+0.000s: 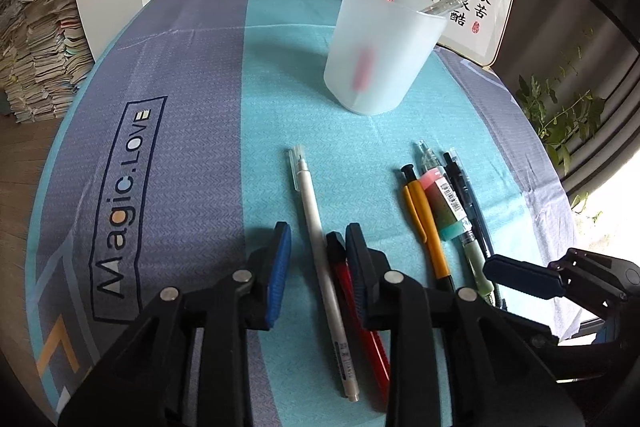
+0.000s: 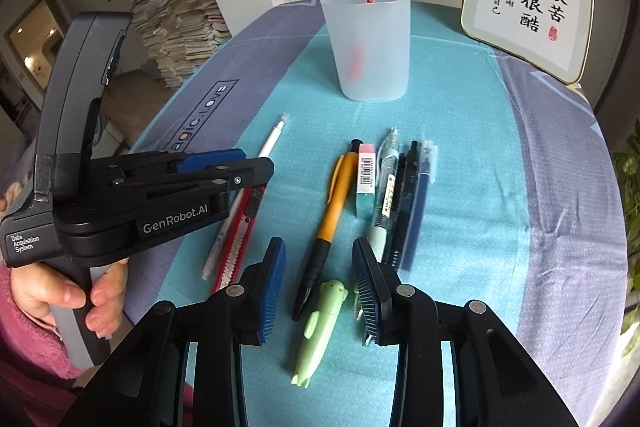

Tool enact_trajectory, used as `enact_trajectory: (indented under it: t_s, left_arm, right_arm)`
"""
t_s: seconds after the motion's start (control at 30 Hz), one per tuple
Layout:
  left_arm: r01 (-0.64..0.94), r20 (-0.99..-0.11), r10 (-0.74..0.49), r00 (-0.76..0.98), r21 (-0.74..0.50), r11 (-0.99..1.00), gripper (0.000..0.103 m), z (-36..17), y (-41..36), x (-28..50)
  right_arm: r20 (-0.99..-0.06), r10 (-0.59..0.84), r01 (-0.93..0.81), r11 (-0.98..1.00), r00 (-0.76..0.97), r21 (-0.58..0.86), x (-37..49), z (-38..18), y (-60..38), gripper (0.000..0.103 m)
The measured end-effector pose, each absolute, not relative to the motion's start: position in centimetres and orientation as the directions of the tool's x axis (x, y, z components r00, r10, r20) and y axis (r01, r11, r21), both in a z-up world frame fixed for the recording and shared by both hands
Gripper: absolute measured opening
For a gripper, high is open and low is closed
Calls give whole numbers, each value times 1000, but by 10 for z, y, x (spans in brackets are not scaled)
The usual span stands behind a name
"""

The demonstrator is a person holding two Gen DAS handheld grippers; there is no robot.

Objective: Organize stationery
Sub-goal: 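Grasp the red box cutter with the left tool while the right tool grasps the orange pencil, then carry the red box cutter into the cup with the left tool while the right tool holds the orange pencil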

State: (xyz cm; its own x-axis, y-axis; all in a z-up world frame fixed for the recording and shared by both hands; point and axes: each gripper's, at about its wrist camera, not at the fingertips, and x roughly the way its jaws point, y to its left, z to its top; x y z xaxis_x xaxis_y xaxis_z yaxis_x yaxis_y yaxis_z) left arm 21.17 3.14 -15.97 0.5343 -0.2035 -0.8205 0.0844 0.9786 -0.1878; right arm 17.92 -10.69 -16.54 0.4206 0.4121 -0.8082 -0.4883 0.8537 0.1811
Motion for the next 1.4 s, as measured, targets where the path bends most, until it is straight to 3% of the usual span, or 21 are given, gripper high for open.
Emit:
enact_trajectory:
  t_s: [0.23,0.37,0.43,0.7,0.93,1.27,1.4]
  left_arm:
    - [157,-820,-175,545,-106,982,28,-166,21,205]
    - [168,-819,-191,541,-118,979,23,-166,28,203]
    - [180,-820,-198,538,-118,977,21,-167,33,200]
    - [154,-832,-136,538,-62,986,19,-163,52,190]
    - [198,-804,-163,571,-58,978,18,-144,45,169]
    - [187,-860,-155,486,-72,980,23,-165,41,160]
    - [163,-859,-155,488,-85,983,24,-168,43,168]
  right_arm:
    - [-833,396,-473,860,387,189,193,-180,-92,35]
    - [-841,355,-469,872,408,140,196,-184,-89,13]
    - [-840,379,-466,867,388,176,197,-185,-93,11]
    - [-863,391,-507,840,320,192,178,-183,-94,11]
    - [-867,365,-536,833,339,141,181,-181,-84,13]
    - [-867,360,-527,839,345,138,205,-180,-68,17]
    - [-870,347,-530,840,351,121,214,-179,-58,26]
